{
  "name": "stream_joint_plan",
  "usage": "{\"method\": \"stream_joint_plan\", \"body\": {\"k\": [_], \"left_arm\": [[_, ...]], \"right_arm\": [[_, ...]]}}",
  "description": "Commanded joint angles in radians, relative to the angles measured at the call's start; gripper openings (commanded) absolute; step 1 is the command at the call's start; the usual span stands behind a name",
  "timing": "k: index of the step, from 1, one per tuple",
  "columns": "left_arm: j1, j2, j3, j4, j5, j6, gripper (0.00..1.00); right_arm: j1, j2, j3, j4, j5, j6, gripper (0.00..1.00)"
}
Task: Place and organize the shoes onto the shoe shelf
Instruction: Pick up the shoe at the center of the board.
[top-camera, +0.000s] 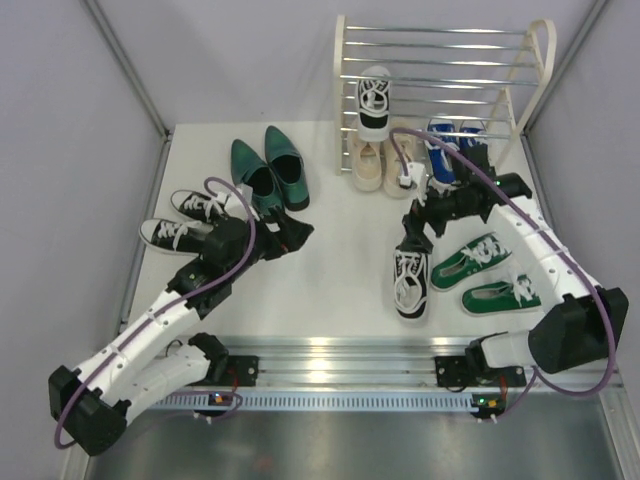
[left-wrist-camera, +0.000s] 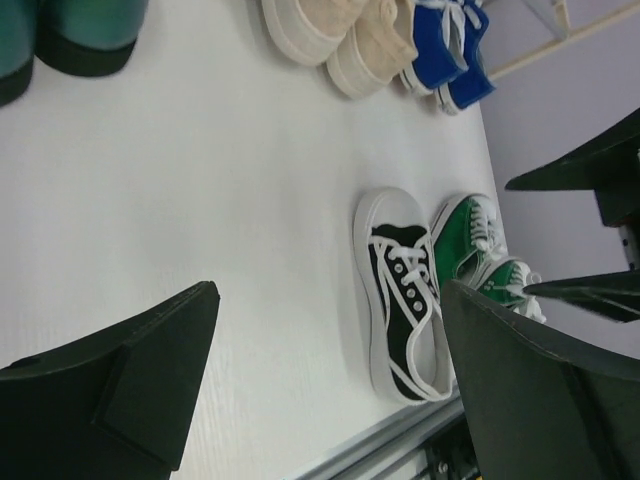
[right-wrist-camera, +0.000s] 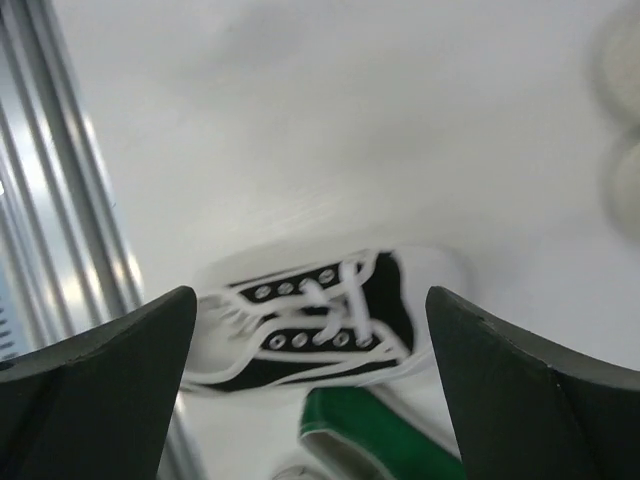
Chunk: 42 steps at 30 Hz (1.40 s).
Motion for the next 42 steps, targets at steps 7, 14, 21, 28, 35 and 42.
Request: {"method": "stream_joint_plan", "body": {"k": [7,14,21,28,35,42], "left_arm": [[0.002,0.062,-0.111,0.212,0.166,-0.111,0.97],[0.002,0.064,-0.171,0.278,0.193,-0.197,0.97],[0.000,0.085,-0.328,0.480,0.244,-0.406,0.97],[-0.003,0.226,-0.342,0.666,0.327,-0.483,0.98],[-0.018,0.398,-0.194,0.683,0.463,-0.420,0.98],[-0.018,0.440,-0.196,0.913,0.515,-0.440,0.98]], "right_arm": [[0.057,-0.111,-0.316,-0.139,0.287,0.068,0.92],[0.157,-0.021,-0.395,0.050,0.442,0.273,0.89],[0.162,0.022,-0.382,0.110,0.562,0.321,0.12],[0.136,-0.117,-0.261,0.078,0.291,0.228,0.00],[0.136,-0.207,-0.200,0.165,-0.049,0.295,0.00],[0.136,-0.138,-0.102,0.205,-0.188,0.418,0.00]]}}
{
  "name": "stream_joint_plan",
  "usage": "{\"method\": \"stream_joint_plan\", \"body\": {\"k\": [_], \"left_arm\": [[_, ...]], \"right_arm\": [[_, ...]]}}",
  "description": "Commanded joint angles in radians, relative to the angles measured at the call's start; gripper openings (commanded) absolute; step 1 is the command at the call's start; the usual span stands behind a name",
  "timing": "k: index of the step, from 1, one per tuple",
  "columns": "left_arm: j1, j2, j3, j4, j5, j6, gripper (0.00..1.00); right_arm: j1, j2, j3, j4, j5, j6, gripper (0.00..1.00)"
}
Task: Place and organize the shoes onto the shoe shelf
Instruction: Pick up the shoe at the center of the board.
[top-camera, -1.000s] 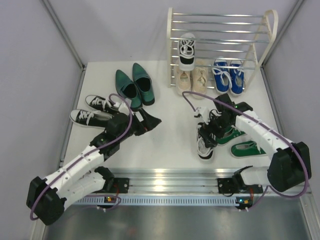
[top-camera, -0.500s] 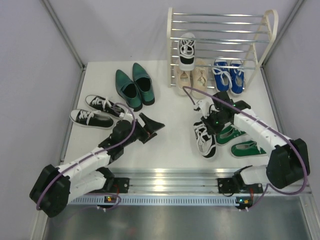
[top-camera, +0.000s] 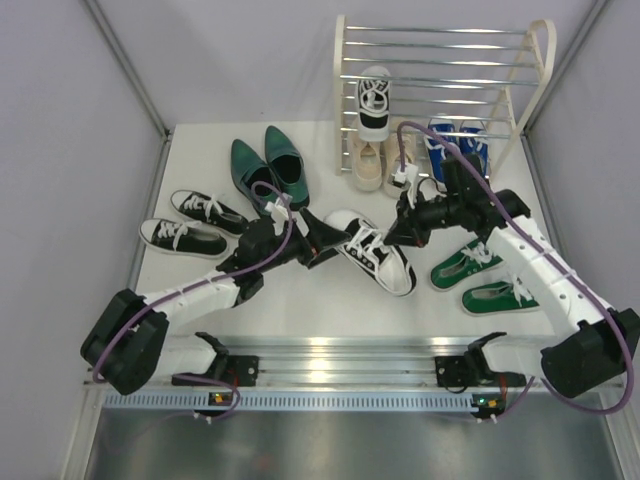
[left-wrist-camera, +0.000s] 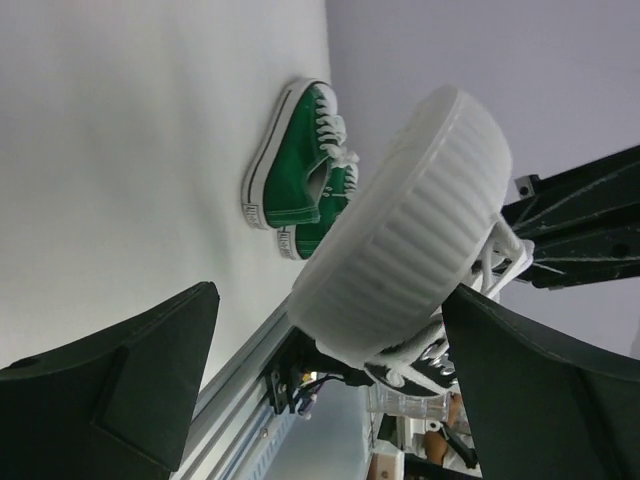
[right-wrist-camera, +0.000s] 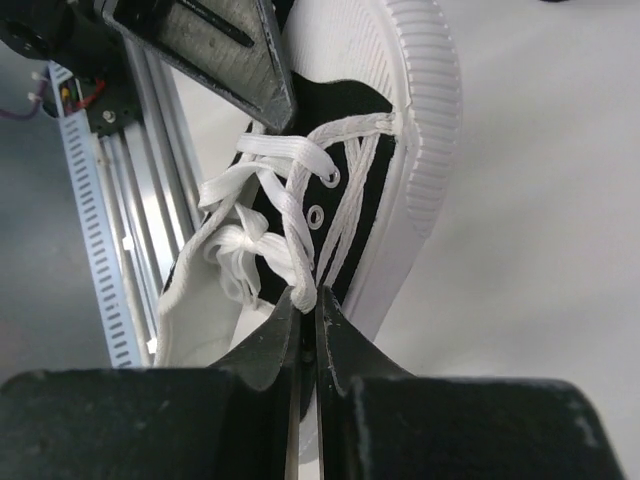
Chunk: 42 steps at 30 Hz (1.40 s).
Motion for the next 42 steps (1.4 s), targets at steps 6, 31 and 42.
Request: {"method": "stream_joint_plan", "body": {"k": [6,31,42], "left_arm": [[-0.005,0.006,0.006,0.233,0.061,0.002,0.95],[0.038,-0.027,0.030,0.186,0.062,0.019,0.00],[0.043,-0.053,0.044,0.158,0.042,0.025,0.00]], "right_arm": [[-0.003,0.032,0.087,0.108,-0.233,0.090,0.00],[0.077,-0.080,0.146,-0.705,-0.192,-1.290,0.81],[0.169,-0.041,0.082,-0.666,-0.057,-1.208,0.59]]}}
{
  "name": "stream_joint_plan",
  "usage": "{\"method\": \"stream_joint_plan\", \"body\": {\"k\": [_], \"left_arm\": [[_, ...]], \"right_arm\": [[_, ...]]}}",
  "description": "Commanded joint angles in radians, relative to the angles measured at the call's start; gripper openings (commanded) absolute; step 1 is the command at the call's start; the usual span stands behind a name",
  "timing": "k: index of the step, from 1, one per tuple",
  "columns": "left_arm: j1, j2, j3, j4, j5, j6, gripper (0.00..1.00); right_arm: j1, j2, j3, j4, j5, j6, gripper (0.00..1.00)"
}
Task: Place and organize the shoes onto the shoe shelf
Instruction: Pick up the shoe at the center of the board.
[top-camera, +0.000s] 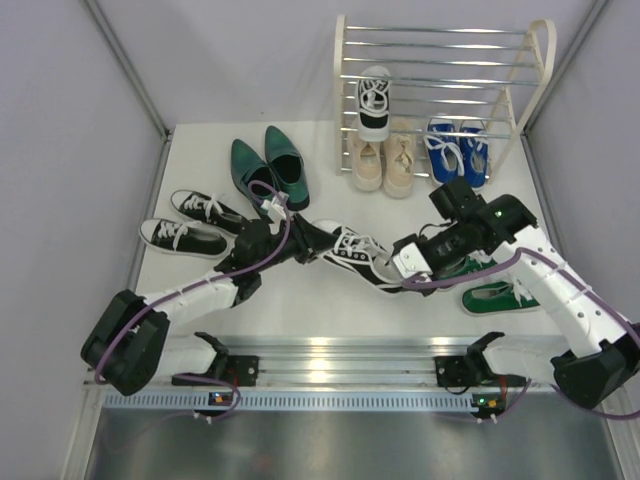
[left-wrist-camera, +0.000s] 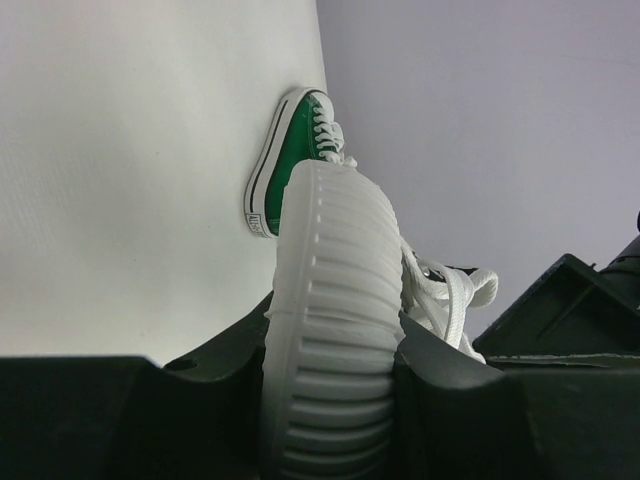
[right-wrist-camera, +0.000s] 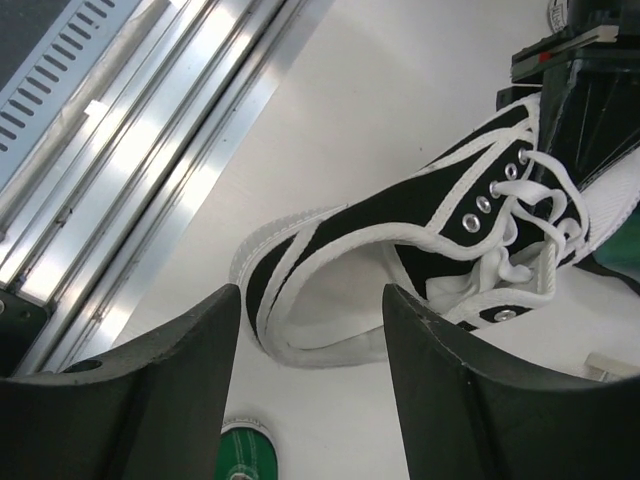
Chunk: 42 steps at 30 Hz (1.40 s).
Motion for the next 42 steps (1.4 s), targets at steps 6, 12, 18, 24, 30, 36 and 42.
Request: {"method": "stream_joint_plan", "body": {"k": [6,12,18,24,30,36,42], "left_arm": [[0.006,-0.079,0.058,0.084,0.005,-0.016,0.00],[0.008,-0.085,0.037,0.136,-0.017,-0.051,0.00],[0.008,-0.073,0.031,0.165,-0.018,-0.068,0.00],[0.011,-0.081,0.029,0.148,-0.032,-0.065,0.11],[0.017,-0.220,0.040,-0.080,-0.216,0.062,0.75],[0.025,-0.410,0.124,-0.481,-0.466,0.284,0.92],[0.031,-0.515,0.143,-0.636,-0.528,0.365,0.93]], "right_arm": [[0.023,0.028,-0.033,-0.078,0.080,0.011,0.57],[0.053,0.022,-0.065,-0.062,0.098,-0.004,0.48],[0.090,0.020,-0.074,-0.048,0.118,-0.001,0.25],[0.102,0.028,-0.034,-0.045,0.135,0.051,0.00],[0.043,0.002,0.042,0.013,0.118,0.247,0.00],[-0.100,-0.023,0.096,0.058,0.135,0.366,0.00],[-0.212,0.014,0.211,0.048,0.233,0.426,0.00]]}}
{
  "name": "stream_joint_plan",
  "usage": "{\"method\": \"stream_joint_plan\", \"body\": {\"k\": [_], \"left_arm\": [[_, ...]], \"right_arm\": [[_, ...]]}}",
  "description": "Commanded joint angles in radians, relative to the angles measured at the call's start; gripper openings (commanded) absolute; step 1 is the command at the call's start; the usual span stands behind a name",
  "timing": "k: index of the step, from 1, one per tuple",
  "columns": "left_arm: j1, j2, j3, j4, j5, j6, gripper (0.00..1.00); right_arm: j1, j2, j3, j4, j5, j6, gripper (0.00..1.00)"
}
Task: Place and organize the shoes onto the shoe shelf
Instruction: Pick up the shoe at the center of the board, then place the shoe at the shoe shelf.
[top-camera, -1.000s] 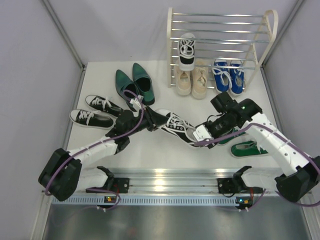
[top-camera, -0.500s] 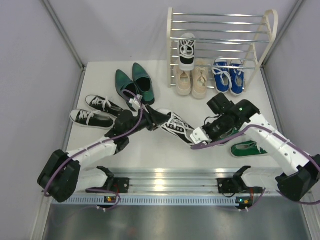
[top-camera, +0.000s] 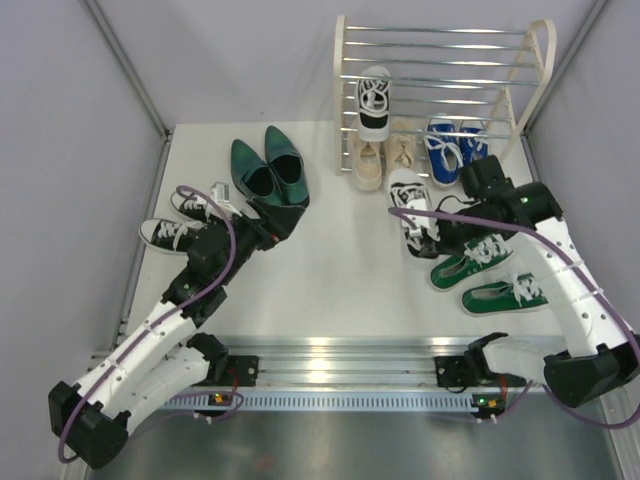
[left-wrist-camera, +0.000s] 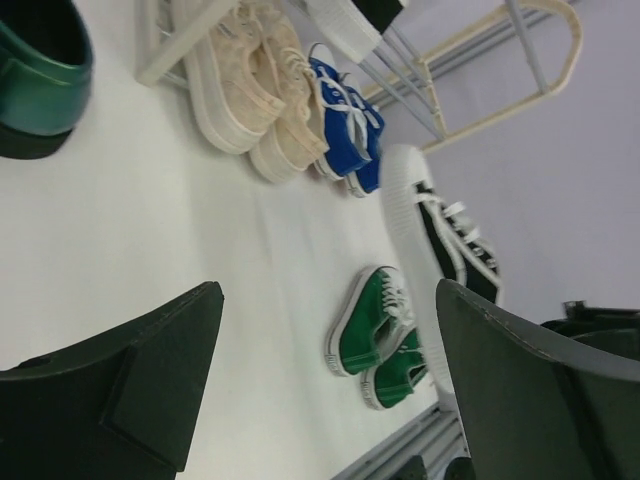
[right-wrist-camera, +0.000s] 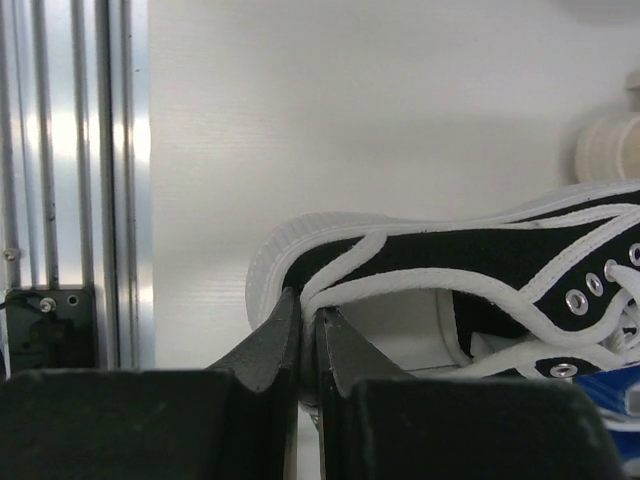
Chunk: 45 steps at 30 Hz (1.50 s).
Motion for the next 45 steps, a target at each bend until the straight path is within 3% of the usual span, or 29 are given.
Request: {"method": "stream_joint_plan", "body": {"k": [1,6,10,23,33,45], "left_arm": [[0.006,-0.044,0.021,-0.146,-0.081,0.091,0.93],[0.006,-0.086,-0.018,-0.153,-0.084,0.083,0.93],[0.008,-0.109,-0.027,-0.153,-0.078,0.081,0.93],[0.008,-0.161,-0.013,-0.191,-0.101,0.108,0.93],[0.006,-0.178,-0.012,-0.200,-0.117,0.114,0.93],[0.006,-0.178,-0.016,-0.202,-0.120,0.111,0.93]], "right_arm": [[-0.056,0.007,0.152,0.049,0.025,0.043,0.00],[-0.133,0.047,0.241,0.083,0.074,0.020,0.00],[-0.185,0.167,0.365,0.083,0.092,-0.027,0.00],[-0.228,0.509,0.729,0.016,-0.012,-0.159,0.00],[-0.228,0.705,0.901,0.143,0.029,-0.129,0.00],[-0.228,0.808,0.945,0.358,0.036,-0.066,0.00]]}}
